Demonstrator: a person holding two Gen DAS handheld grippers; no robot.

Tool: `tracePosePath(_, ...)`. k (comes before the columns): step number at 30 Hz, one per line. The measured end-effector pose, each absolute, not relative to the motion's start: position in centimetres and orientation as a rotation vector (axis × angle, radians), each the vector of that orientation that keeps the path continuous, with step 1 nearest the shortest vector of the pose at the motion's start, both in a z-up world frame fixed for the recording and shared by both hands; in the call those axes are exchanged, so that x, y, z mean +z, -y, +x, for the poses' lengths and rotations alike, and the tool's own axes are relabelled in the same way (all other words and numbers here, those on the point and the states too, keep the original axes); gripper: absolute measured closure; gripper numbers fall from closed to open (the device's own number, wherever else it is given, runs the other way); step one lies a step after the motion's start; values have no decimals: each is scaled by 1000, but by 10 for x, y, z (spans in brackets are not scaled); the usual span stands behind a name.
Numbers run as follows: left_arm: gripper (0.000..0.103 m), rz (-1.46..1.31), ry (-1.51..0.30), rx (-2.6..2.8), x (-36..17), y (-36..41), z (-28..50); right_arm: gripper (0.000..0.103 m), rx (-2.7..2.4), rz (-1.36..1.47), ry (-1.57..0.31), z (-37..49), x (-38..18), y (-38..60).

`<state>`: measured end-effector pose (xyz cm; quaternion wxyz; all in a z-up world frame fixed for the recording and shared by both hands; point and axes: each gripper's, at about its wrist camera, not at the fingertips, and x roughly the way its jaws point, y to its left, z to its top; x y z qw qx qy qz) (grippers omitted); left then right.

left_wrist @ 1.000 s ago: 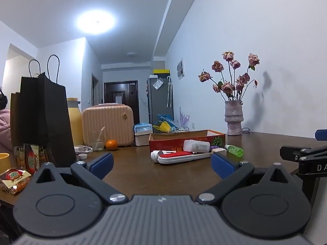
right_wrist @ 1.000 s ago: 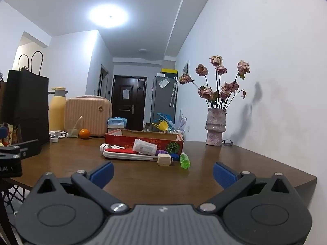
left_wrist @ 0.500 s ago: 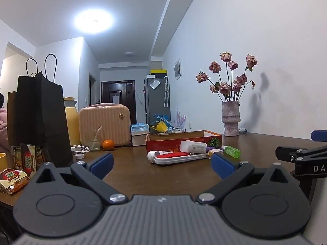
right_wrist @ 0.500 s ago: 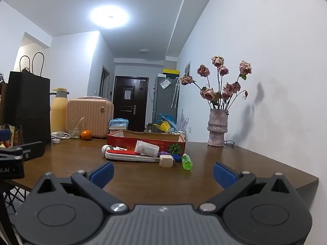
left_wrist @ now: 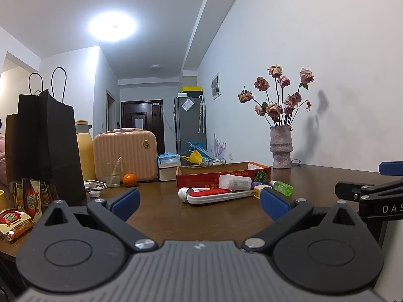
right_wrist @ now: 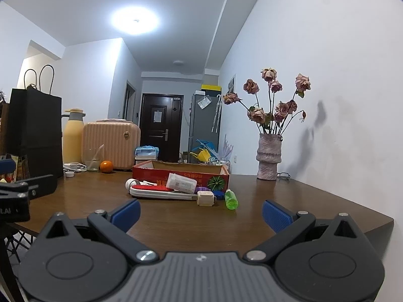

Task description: Organize rigid objects

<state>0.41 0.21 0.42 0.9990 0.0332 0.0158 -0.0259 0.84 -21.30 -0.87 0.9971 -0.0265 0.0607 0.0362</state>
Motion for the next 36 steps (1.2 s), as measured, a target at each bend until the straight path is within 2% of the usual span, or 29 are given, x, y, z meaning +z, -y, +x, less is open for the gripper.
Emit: tracePosePath(36, 0, 60, -32, -55, 4, -3, 6, 0, 75, -48, -128, 9, -8, 213)
